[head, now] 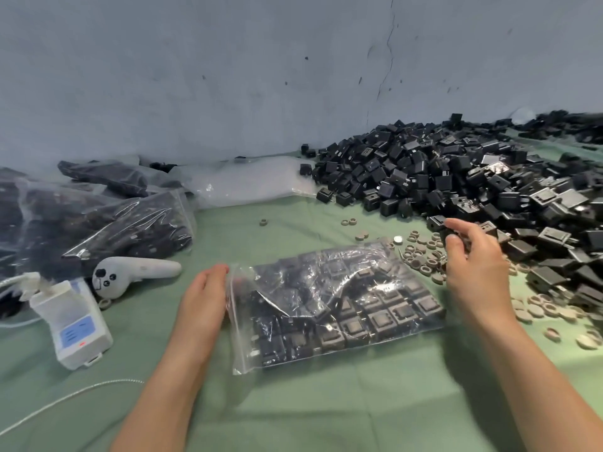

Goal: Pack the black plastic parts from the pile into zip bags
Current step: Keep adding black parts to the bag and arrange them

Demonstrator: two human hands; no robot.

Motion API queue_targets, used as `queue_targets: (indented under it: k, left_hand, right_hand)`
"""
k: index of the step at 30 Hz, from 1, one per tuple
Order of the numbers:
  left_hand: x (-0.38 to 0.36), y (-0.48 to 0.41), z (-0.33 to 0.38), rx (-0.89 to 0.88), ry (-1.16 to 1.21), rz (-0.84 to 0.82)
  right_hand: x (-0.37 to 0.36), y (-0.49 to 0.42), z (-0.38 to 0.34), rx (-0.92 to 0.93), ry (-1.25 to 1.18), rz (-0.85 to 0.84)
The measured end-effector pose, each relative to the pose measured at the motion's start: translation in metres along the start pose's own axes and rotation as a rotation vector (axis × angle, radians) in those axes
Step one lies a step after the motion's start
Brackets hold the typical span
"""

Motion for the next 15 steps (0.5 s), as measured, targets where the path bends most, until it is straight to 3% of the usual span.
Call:
queue_targets:
  k: [4,10,15]
  left_hand:
    - [-0.004,0.009,-0.002,0.004,-0.086,-0.01]
    - [-0.001,0.02,0.005,0.107,0.289,-0.061]
    - [0.005,0.025,0.002,0.145,0.32,-0.122]
  right_hand:
    - [-0.006,0.009,-0.006,-0.04,-0.033,-0.045]
    - [-0.007,0.017,-0.02,-0.005,-0.048,-0.031]
    - [-0.01,0.018,-0.025,0.006,-0.037,-0.045]
Point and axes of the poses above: each hand's wrist, its own y-axis away from the middle knuckle, its own x-axis out of the back of the hand, z = x × y, the point moved 2 cm from there along -y, towards the middle knuckle, and after that the axes turned 6 degrees about y, right-handed, at the moved point
